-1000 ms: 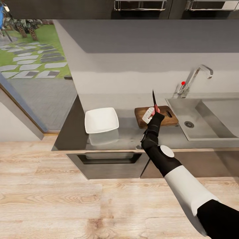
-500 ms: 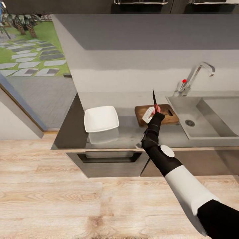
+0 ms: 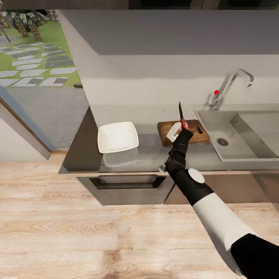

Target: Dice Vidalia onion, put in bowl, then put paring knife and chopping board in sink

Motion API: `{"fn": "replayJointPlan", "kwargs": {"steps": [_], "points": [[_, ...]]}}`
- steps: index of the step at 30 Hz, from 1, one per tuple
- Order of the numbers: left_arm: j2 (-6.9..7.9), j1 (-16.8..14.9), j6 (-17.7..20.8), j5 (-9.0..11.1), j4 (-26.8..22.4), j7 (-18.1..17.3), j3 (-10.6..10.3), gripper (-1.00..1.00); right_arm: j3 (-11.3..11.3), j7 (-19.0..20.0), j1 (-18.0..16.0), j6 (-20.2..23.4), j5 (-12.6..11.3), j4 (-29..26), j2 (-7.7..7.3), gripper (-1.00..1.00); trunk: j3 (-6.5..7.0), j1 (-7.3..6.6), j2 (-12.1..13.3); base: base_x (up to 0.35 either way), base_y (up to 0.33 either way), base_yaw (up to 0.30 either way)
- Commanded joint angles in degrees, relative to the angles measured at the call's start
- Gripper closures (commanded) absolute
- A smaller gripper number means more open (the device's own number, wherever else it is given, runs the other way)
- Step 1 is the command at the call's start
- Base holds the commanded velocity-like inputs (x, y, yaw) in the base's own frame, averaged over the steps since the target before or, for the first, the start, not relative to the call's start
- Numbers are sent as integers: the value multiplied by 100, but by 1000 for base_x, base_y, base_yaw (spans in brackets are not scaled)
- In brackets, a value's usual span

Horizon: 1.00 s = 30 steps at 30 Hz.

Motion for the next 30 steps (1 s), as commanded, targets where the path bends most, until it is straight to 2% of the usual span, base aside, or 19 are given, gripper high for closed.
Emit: {"fn": "replayJointPlan", "kwargs": {"steps": [1,10,30], "points": [[-4,-9,-39,40,24,10,-49,-100,14,-20,-6,41,0,-14,-4,100,-7,2,-7,50,-59,0],[-4,-9,-48,40,24,10,-49,-100,13,-15,-6,43,-10,-44,-7,100,-7,2,-7,148,-117,0],[4,-9,-45,40,24,11,-49,-100,39,-7,-6,42,-43,8,3,100,-7,2,-7,5,-3,0]]}}
